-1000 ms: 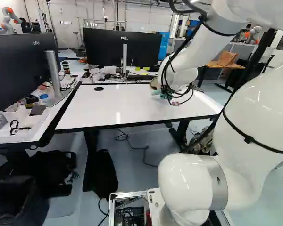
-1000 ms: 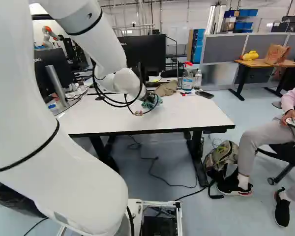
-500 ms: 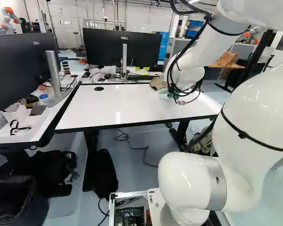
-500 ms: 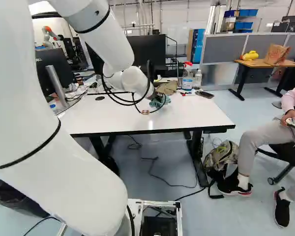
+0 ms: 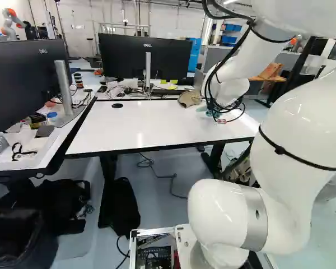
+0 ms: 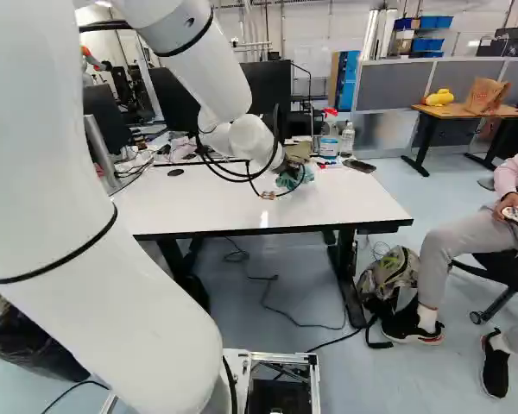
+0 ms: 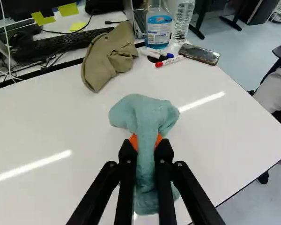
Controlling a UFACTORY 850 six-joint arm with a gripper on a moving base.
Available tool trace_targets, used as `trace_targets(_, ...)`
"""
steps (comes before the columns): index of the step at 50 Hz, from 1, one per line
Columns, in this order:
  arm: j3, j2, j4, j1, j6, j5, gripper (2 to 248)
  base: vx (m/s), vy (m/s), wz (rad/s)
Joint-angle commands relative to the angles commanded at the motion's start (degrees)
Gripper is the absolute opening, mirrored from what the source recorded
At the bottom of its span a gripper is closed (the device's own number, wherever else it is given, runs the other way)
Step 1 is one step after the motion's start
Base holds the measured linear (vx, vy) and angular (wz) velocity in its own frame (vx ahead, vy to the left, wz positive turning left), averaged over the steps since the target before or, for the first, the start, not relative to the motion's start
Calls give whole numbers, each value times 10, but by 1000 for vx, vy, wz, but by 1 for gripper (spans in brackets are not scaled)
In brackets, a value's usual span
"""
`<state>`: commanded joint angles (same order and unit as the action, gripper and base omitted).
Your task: Clean the table with the green towel
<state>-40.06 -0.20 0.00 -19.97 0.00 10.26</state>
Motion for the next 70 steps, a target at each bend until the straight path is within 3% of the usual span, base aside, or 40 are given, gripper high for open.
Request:
trace_targets(12,-26,-25,0,-17,0,0,50,0,0,0)
trace_targets(70,-48,-118,0,-16,0,0,50,0,0,0)
